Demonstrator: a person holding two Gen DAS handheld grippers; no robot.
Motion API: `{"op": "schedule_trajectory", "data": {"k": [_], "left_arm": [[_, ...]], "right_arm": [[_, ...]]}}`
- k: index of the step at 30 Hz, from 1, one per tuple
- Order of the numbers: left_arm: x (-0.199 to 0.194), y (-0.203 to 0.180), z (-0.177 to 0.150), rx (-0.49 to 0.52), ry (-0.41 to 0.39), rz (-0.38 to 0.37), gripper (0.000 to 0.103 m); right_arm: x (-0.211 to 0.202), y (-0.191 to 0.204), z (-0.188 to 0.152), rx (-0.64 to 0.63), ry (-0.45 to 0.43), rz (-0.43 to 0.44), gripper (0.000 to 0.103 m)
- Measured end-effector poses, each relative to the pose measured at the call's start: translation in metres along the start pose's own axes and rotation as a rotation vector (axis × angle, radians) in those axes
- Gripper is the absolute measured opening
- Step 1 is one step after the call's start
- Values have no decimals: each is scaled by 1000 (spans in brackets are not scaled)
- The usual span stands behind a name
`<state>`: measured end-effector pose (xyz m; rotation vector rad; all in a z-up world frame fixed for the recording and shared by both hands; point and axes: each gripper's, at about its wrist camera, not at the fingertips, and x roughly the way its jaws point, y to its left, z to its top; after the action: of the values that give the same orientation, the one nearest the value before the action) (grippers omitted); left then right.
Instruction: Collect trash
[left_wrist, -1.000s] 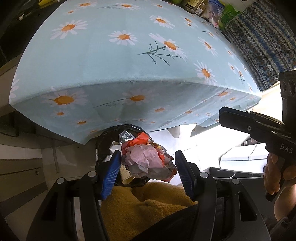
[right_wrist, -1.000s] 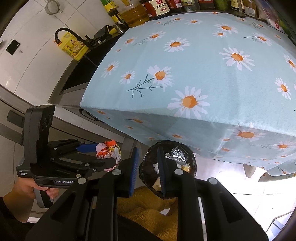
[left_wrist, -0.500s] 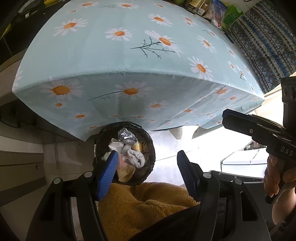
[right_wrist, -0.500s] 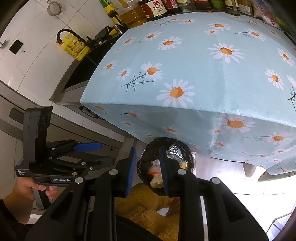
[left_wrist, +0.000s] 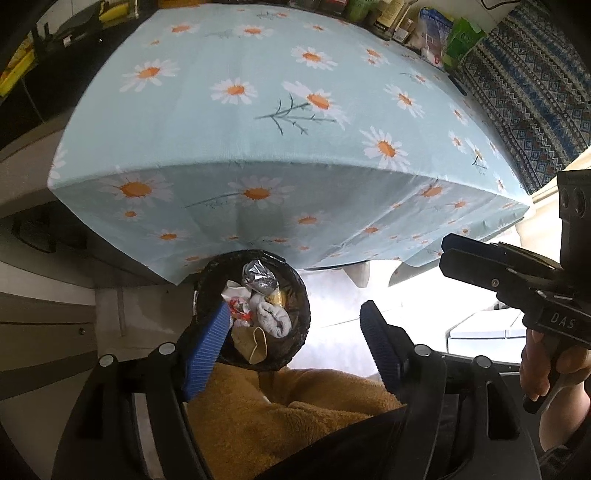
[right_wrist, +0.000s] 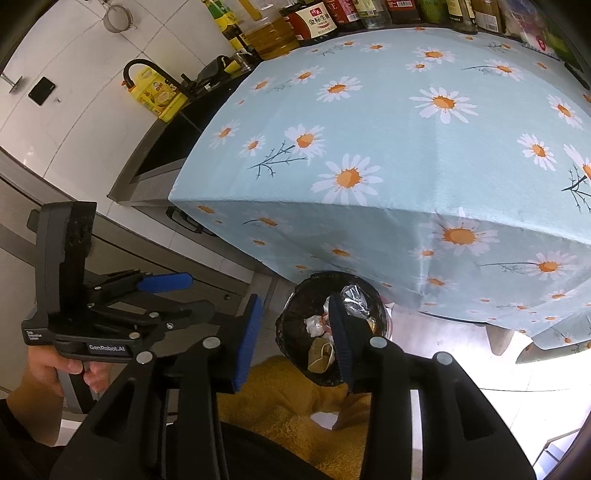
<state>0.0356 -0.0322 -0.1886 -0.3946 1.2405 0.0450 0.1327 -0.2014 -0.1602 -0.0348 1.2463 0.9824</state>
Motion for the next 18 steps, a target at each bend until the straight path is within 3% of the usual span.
{"op": "schedule_trajectory", "data": {"k": [7,9,16,18], "left_arm": [[-19,-13,5,18,-40,11,71],[-26,-16,7,25,-54,9,71],[-55,-20,20,53,-117,8,71],[-65,-19,23,56,-141,11,78]], "right_arm": [[-11,2,1,-23,-12,-3,44],[-15,3,3,-27,-21,-14,52],[-35,9,11,-31,-71,-35,54],[-47,13,15,-30,-104,-46,66]]}}
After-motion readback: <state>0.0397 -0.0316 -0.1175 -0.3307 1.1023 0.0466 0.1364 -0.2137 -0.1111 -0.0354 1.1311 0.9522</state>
